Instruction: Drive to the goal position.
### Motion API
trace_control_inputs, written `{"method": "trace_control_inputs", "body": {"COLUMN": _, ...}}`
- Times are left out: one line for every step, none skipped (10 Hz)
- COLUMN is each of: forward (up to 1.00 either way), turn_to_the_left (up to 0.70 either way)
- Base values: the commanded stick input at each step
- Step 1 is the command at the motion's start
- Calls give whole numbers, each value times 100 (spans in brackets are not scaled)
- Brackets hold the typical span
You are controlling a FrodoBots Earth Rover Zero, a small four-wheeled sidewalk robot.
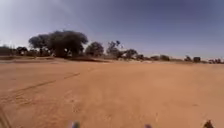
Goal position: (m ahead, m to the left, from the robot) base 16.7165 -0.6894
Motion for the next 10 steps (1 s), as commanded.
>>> {"method": "trace_control_inputs", "body": {"forward": 70, "turn_to_the_left": 0}}
{"method": "trace_control_inputs", "body": {"forward": 70, "turn_to_the_left": 0}}
{"method": "trace_control_inputs", "body": {"forward": 70, "turn_to_the_left": 0}}
{"method": "trace_control_inputs", "body": {"forward": 70, "turn_to_the_left": 0}}
{"method": "trace_control_inputs", "body": {"forward": 70, "turn_to_the_left": 0}}
{"method": "trace_control_inputs", "body": {"forward": 70, "turn_to_the_left": 0}}
{"method": "trace_control_inputs", "body": {"forward": 70, "turn_to_the_left": 0}}
{"method": "trace_control_inputs", "body": {"forward": 70, "turn_to_the_left": 0}}
{"method": "trace_control_inputs", "body": {"forward": 70, "turn_to_the_left": 0}}
{"method": "trace_control_inputs", "body": {"forward": 70, "turn_to_the_left": 0}}
